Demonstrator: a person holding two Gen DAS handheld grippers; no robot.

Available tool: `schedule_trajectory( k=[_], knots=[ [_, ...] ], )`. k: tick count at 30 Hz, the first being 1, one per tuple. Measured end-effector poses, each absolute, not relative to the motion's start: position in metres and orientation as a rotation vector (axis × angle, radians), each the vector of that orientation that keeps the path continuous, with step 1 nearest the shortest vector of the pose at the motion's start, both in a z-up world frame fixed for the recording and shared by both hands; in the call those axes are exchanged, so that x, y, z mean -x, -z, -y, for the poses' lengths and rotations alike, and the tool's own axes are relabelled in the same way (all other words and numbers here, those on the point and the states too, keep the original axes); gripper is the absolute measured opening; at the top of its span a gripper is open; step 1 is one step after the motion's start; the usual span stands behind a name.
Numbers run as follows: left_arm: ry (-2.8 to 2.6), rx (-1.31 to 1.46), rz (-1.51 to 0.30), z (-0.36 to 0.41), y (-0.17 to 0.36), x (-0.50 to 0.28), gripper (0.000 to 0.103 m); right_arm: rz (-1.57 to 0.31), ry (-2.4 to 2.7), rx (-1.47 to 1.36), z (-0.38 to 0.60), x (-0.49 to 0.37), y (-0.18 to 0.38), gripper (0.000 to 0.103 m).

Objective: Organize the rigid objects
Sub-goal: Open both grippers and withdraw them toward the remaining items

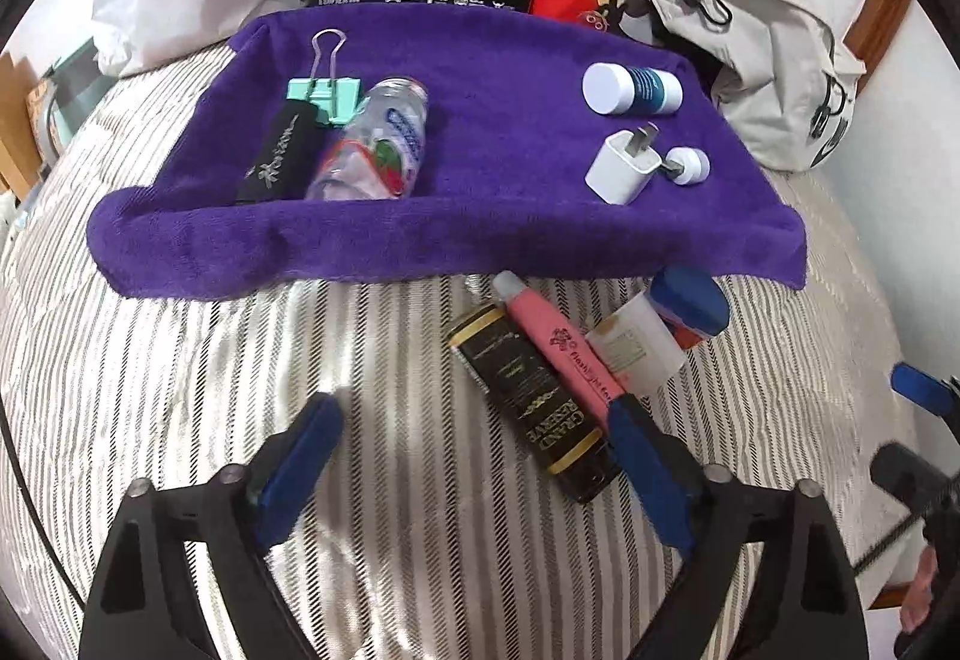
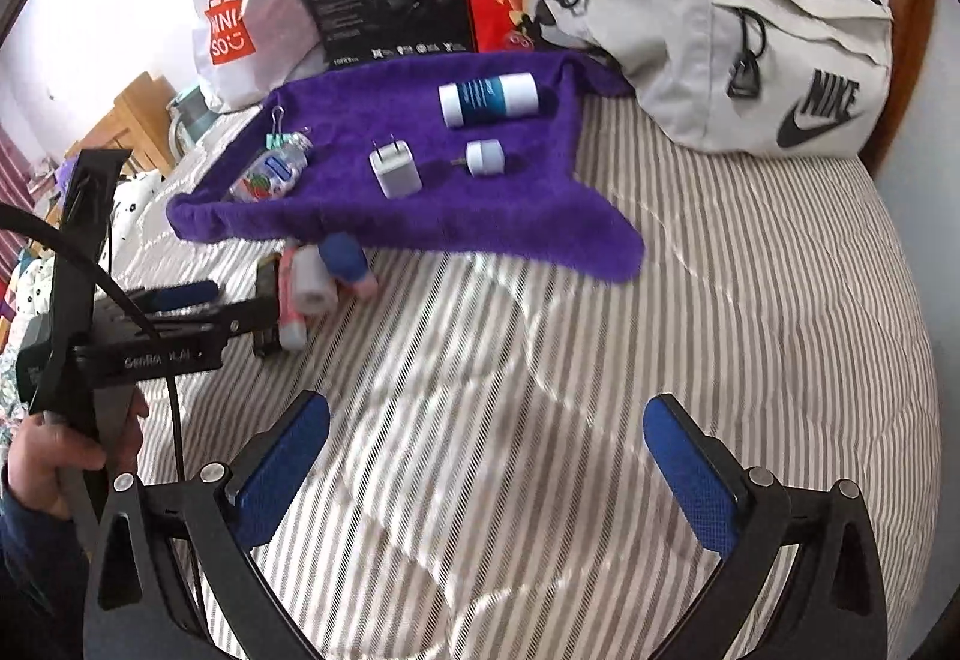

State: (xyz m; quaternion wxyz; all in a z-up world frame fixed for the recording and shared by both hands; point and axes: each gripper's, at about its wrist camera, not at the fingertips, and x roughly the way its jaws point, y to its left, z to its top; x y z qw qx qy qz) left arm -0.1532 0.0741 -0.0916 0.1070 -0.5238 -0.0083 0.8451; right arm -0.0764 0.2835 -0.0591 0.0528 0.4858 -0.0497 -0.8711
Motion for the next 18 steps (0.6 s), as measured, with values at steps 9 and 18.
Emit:
schedule_trajectory(
  k=[9,18],
  knots=[
    [-2.494,1.559,-0.083,-0.070,0.092,0.142,0.101,0.142,2.635,-1.505,-0.277,0.063,0.061,0.103],
    [-2.496,1.532,-0.120,-0.065,0.096,0.144,0.100,0.110,2.624,-1.542,-0.262,0.064,0.062,0.103]
  ],
)
